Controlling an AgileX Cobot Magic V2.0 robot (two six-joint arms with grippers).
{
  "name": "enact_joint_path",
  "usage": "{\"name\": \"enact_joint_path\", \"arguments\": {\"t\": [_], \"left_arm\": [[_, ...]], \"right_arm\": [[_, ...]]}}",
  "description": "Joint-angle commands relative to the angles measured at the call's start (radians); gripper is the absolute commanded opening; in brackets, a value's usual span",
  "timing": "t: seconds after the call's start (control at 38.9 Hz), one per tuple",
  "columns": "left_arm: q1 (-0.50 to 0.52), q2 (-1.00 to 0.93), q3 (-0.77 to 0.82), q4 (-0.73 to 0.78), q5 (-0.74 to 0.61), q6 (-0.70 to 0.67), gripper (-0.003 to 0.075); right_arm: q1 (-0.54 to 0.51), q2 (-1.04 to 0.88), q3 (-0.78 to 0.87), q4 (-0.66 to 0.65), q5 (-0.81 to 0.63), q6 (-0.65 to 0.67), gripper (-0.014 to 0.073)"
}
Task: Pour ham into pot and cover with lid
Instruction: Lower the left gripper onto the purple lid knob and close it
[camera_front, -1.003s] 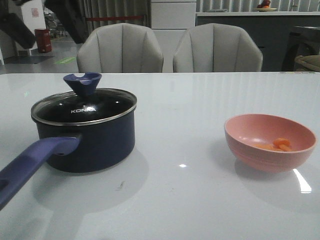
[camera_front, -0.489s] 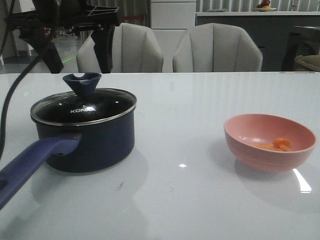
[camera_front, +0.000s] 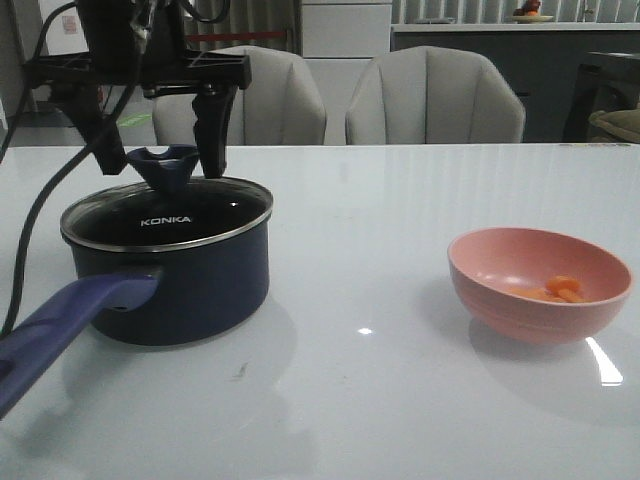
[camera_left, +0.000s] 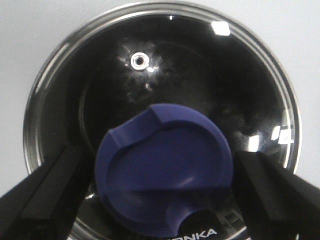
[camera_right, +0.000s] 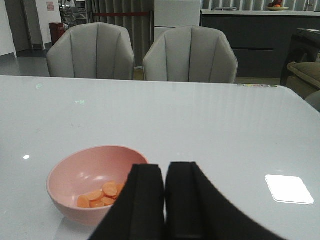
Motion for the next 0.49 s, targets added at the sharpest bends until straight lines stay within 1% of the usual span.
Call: {"name": "enact_joint_path", "arguments": {"t": [0.0,0.46], "left_arm": [[-0.006,-0.050,-0.034,0.004,-0.014,-0.023,0.0607],[-0.004,-0.050,-0.034,0.004,-0.040,-0.052,0.0599]], "right_arm": [[0.001,-0.021,-0.005,-0.011,-0.078,-0.001,0.0181],[0.001,-0.021,-0.005,-0.011,-0.078,-0.001,0.0181]]}}
